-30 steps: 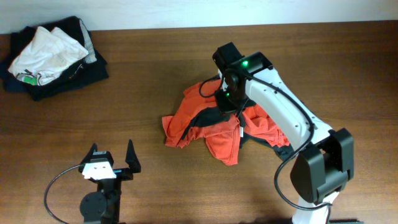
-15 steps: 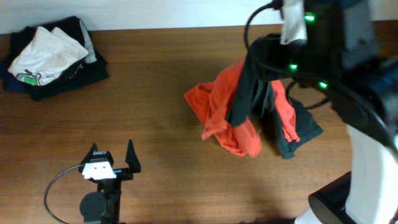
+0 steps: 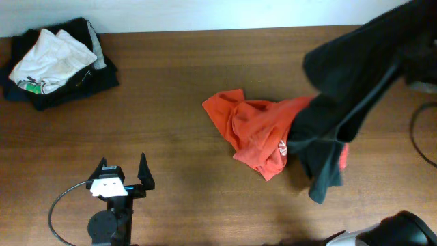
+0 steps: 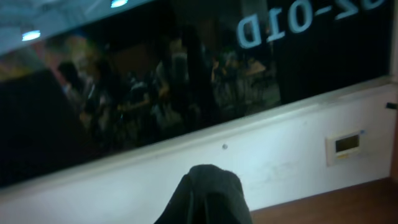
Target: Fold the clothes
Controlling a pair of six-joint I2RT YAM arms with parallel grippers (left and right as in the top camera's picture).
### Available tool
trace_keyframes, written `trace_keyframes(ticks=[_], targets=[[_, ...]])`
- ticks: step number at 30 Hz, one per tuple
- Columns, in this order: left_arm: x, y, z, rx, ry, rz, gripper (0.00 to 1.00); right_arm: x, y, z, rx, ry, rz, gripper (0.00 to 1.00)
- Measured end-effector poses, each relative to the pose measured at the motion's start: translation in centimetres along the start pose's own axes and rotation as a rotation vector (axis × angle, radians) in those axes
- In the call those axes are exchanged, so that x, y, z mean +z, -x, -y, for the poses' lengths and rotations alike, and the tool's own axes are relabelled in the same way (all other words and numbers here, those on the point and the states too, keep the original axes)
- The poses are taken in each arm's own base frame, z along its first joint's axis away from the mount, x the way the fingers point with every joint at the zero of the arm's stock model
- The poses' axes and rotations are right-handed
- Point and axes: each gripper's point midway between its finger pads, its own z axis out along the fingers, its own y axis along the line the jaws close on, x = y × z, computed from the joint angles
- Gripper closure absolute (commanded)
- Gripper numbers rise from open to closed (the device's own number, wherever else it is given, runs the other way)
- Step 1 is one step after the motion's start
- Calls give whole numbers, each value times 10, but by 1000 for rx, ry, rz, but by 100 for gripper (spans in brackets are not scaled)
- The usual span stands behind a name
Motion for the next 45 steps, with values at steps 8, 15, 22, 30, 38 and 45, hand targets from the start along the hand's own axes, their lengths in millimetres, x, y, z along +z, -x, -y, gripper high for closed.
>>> trace_keyframes(ticks=[8, 15, 22, 30, 38, 45], targets=[[0, 0, 0, 0, 0, 0, 1, -13, 22, 86, 57, -531, 161, 96], [0, 0, 0, 0, 0, 0, 1, 30, -25, 200, -92, -1074, 26, 95], [0, 0, 0, 0, 0, 0, 1, 17, -135, 355, 103, -1338, -413, 1], [0, 0, 0, 0, 0, 0, 1, 64, -283, 319, 405, -974, -945, 1], [0, 0, 0, 0, 0, 0, 1, 56, -471, 260, 272, -792, -1422, 0], [0, 0, 0, 0, 0, 0, 1, 31, -539, 246, 232, -734, -1520, 21]])
